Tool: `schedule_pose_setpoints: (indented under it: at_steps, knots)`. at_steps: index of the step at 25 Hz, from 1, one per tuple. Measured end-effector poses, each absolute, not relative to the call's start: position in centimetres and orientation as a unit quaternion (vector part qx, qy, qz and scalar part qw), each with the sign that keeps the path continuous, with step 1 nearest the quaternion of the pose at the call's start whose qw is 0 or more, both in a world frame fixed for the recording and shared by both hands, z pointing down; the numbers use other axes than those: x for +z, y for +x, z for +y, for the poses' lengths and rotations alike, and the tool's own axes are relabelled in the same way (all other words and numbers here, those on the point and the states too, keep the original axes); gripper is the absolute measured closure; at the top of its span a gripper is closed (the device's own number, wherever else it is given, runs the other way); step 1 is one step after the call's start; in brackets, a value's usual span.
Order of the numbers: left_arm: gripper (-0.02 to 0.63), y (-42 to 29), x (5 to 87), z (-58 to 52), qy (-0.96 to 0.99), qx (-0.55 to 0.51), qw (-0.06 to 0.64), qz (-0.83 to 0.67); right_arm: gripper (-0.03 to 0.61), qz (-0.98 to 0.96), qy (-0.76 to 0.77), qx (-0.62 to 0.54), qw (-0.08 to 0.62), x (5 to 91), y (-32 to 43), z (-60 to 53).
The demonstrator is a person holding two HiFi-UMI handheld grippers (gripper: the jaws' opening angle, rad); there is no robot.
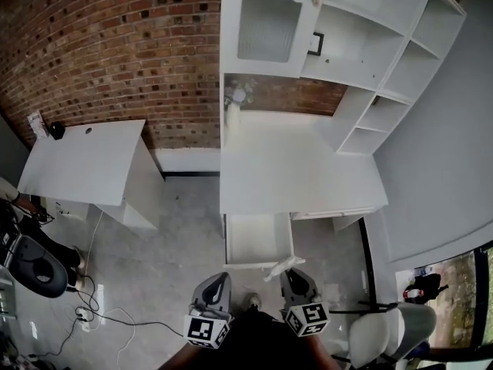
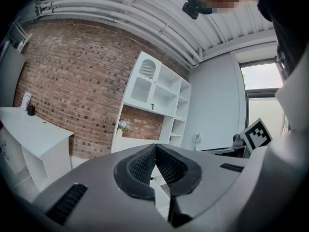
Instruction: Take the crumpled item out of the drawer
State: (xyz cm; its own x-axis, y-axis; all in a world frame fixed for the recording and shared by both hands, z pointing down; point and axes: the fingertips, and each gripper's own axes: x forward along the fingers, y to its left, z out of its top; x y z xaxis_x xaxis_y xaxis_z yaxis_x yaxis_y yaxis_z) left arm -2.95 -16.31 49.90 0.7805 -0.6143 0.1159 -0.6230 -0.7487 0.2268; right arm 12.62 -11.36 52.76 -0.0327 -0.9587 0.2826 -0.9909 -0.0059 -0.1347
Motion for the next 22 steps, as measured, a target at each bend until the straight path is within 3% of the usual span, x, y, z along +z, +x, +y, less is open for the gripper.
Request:
schedule_pose_setpoints:
  at_steps: [22]
  knots:
    - [0.589, 1.3, 49.4, -16.9, 0.939, 0.022, 0.111, -0.324, 0.531, -0.712, 0.690, 0.126, 0.004, 49.9, 14.9, -11.0]
